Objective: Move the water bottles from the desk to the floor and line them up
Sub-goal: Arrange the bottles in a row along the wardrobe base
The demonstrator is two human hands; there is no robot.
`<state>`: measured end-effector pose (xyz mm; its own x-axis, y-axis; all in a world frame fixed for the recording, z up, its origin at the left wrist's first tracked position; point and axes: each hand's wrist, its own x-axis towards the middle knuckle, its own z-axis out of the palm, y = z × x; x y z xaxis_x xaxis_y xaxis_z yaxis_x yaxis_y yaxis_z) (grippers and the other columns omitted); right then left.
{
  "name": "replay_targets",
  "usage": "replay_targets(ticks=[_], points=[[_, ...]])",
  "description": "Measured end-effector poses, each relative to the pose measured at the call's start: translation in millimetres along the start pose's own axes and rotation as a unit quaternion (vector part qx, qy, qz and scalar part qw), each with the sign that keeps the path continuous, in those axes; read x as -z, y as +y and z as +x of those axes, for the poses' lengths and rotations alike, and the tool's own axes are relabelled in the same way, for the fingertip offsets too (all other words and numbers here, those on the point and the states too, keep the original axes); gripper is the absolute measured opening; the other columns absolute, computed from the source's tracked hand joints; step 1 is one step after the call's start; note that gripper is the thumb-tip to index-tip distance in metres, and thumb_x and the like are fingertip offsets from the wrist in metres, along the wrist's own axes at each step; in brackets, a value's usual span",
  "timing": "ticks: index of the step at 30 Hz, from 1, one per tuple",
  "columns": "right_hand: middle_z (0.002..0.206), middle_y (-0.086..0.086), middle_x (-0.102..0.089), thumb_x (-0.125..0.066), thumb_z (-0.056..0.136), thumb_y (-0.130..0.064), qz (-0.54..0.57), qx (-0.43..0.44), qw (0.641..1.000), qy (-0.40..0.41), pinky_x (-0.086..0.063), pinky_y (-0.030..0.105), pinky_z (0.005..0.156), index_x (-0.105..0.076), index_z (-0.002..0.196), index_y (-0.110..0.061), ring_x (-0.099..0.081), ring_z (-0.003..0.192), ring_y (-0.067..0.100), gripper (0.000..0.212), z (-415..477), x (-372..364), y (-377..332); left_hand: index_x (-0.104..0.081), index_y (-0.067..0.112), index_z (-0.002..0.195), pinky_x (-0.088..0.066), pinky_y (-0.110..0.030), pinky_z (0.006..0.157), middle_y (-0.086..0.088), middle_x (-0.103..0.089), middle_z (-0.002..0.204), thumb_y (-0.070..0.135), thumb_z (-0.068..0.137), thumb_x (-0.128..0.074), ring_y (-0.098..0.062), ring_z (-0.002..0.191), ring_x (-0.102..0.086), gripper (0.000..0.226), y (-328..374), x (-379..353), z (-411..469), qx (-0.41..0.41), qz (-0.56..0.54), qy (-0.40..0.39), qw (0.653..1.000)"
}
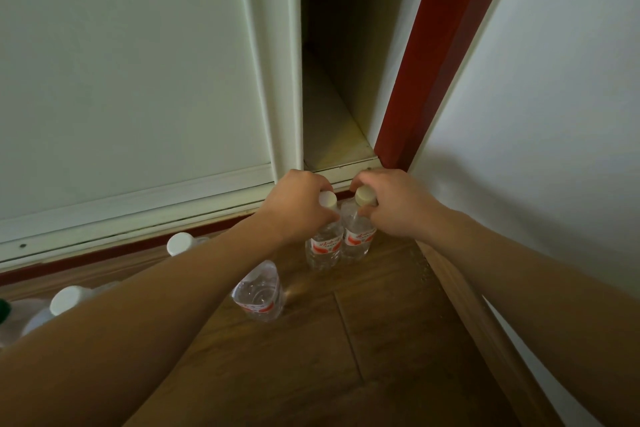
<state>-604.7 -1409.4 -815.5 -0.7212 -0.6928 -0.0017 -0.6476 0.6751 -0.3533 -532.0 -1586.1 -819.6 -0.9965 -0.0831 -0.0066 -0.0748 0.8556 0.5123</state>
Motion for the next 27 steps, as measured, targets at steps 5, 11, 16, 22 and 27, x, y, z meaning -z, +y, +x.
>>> replay_targets(ticks=[5, 11, 16, 22, 27], points=[[0.096, -0.010, -0.060, -0.074, 0.078, -0.022, 0.000, 0.003, 1.000, -0.005, -0.033, 0.017, 0.061, -0.059, 0.108, -0.028, -0.053, 0.084, 0.009, 0.034, -1, -1, 5, -0.068, 0.027, 0.087, -0.042, -0.019, 0.055, 0.014, -0.060, 0.075, 0.034, 0.076, -0.078, -0.006, 0.069, -0.057, 0.016, 3, -1, -2, -0.015, 0.002, -0.009, 1.000], [0.088, -0.010, -0.058, -0.075, 0.076, -0.023, -0.015, 0.011, 1.000, -0.014, -0.032, 0.020, 0.057, -0.054, 0.097, -0.030, -0.052, 0.078, 0.009, 0.031, -7, 2, 5, -0.067, 0.026, 0.087, -0.042, -0.022, 0.057, 0.012, -0.060, 0.075, 0.033, 0.076, -0.078, -0.007, 0.070, -0.056, 0.017, 9, -3, -6, -0.039, 0.017, -0.011, 0.999], [0.087, -0.010, -0.058, -0.073, 0.077, -0.021, -0.022, 0.011, 1.000, -0.018, -0.035, 0.021, 0.058, -0.055, 0.097, -0.028, -0.051, 0.076, 0.008, 0.029, -14, 4, 4, -0.070, 0.025, 0.089, -0.047, -0.024, 0.062, 0.011, -0.062, 0.077, 0.034, 0.075, -0.078, -0.006, 0.071, -0.057, 0.019, 9, -5, -12, -0.051, 0.019, -0.008, 0.999], [0.090, -0.010, -0.059, -0.074, 0.076, -0.020, -0.022, 0.006, 1.000, -0.020, -0.036, 0.022, 0.061, -0.056, 0.099, -0.027, -0.052, 0.079, 0.009, 0.031, -24, 2, 3, -0.069, 0.027, 0.090, -0.044, -0.022, 0.060, 0.012, -0.062, 0.079, 0.038, 0.074, -0.078, -0.005, 0.072, -0.056, 0.021, 11, -9, -20, -0.052, 0.020, -0.008, 0.998], [0.090, -0.012, -0.057, -0.076, 0.075, -0.021, -0.019, 0.001, 0.999, -0.026, -0.033, 0.020, 0.061, -0.051, 0.096, -0.032, -0.051, 0.080, 0.007, 0.035, -32, 3, 3, -0.067, 0.028, 0.085, -0.039, -0.021, 0.058, 0.015, -0.059, 0.075, 0.038, 0.074, -0.078, -0.004, 0.070, -0.055, 0.019, 14, -11, -25, -0.059, 0.019, -0.003, 0.998]])
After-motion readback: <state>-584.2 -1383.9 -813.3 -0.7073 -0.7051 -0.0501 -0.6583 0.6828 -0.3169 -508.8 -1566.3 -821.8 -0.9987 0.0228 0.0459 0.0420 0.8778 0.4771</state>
